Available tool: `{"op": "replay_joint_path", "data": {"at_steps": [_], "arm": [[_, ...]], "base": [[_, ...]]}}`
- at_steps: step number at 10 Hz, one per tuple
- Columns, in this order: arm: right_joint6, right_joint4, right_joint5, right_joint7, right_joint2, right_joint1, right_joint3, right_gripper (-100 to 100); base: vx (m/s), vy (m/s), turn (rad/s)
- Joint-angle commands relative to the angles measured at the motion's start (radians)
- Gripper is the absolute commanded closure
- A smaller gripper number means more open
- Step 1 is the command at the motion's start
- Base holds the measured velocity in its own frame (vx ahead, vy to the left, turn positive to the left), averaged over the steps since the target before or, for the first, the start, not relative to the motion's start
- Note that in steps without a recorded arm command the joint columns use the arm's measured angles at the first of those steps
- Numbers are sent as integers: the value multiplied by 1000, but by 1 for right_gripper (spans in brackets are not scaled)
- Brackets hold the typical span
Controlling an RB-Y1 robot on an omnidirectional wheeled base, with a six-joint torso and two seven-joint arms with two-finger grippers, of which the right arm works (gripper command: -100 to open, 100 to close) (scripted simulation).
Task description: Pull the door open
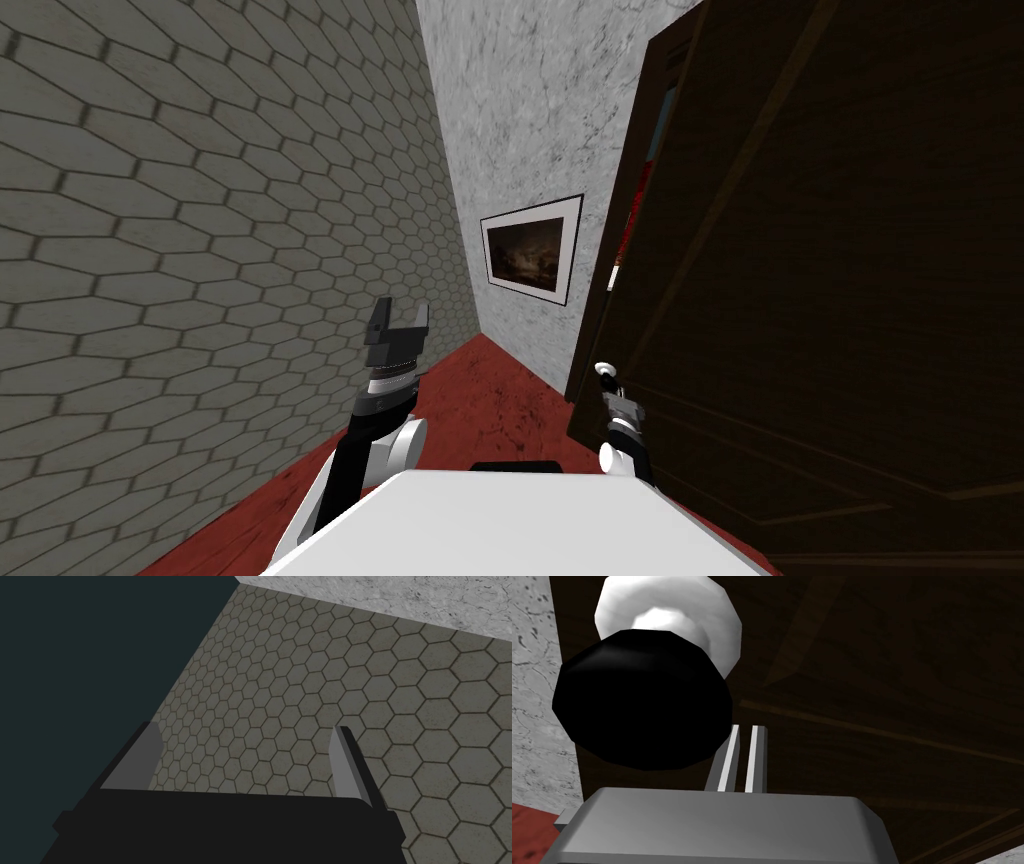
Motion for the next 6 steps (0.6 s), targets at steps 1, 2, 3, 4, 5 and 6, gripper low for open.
{"op": "replay_joint_path", "data": {"at_steps": [1, 2, 3, 4, 5, 6], "arm": [[-7, -26, -17, -50, 29, -14, 25, -100], [-7, -26, -17, -59, 29, -14, 25, -100], [-7, -27, -33, -95, 35, -16, 29, -100], [-7, -27, -33, -95, 35, -16, 29, -100], [-8, -28, -47, -128, 40, -19, 34, -100], [-8, -28, -47, -128, 40, -19, 34, -100]], "base": [[-77, -15, 52], [-67, -1, 17], [-54, -1, 33], [-43, -1, 41], [-54, -1, 17], [-36, 1, 14]]}}
